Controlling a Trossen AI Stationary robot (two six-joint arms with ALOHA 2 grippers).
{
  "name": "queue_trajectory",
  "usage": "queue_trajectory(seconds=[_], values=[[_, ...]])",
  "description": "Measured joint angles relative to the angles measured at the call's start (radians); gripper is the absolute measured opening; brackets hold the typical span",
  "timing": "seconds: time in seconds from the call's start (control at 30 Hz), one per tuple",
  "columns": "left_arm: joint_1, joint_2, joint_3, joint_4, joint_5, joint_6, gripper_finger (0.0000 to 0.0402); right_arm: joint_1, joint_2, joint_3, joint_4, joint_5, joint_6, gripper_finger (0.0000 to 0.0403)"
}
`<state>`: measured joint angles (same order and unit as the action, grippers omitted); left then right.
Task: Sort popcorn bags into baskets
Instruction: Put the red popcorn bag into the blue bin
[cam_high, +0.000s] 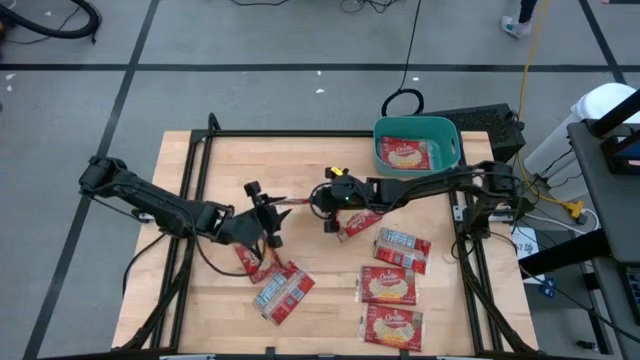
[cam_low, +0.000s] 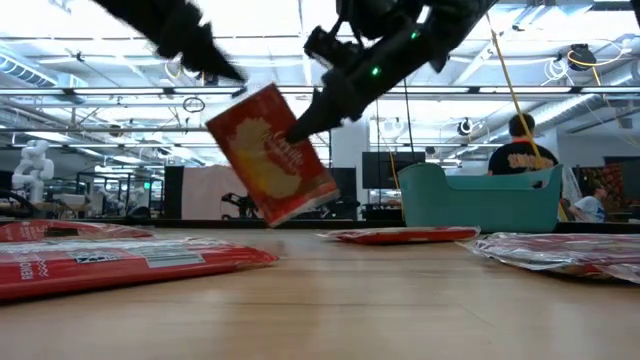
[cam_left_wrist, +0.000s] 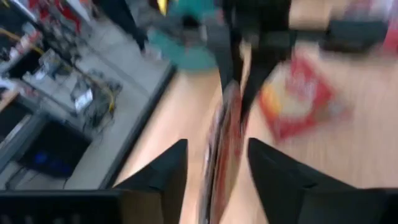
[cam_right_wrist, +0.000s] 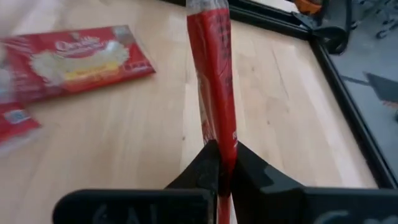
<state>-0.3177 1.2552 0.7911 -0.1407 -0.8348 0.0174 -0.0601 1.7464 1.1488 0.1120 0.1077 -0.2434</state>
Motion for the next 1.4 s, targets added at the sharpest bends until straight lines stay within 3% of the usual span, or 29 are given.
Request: queue_trajectory(seconds=[0.23,0.37,0.47,0.73,0.83,1.13,1.3,1.4], values=[[0.075,0.000,0.001,0.244,0.214,0.157,0.0246,0.001,-0.088,-0.001,-0.221,-0.061,0.042,0.0009],[0.155,0.022,0.002,0.281,0.423,0.160,0.0256,0.000,-0.105,-0.001,-0.341,-0.061,0.083,0.0009],[0.202,0.073,0.000,0.313,0.494,0.163,0.0249,0.000,-0.103,-0.001,-0.372,-0.061,0.099,0.0009],[0.270,0.200,0.000,0.371,0.652,0.172,0.0207,-0.001,-0.095,0.000,-0.369,-0.059,0.101,0.0009],[0.287,0.231,0.000,0.370,0.659,0.183,0.0183,-0.006,-0.095,0.000,-0.367,-0.059,0.101,0.0009],[0.307,0.262,0.000,0.398,0.654,0.207,0.0020,-0.003,-0.094,0.000,-0.351,-0.056,0.161,0.0009],[0.306,0.239,0.000,0.396,0.661,0.186,0.0031,0.012,-0.111,0.000,-0.350,-0.052,0.180,0.0036],[0.301,0.187,-0.004,0.352,0.664,0.205,0.0017,0.016,-0.140,0.000,-0.364,-0.051,0.176,0.0065]])
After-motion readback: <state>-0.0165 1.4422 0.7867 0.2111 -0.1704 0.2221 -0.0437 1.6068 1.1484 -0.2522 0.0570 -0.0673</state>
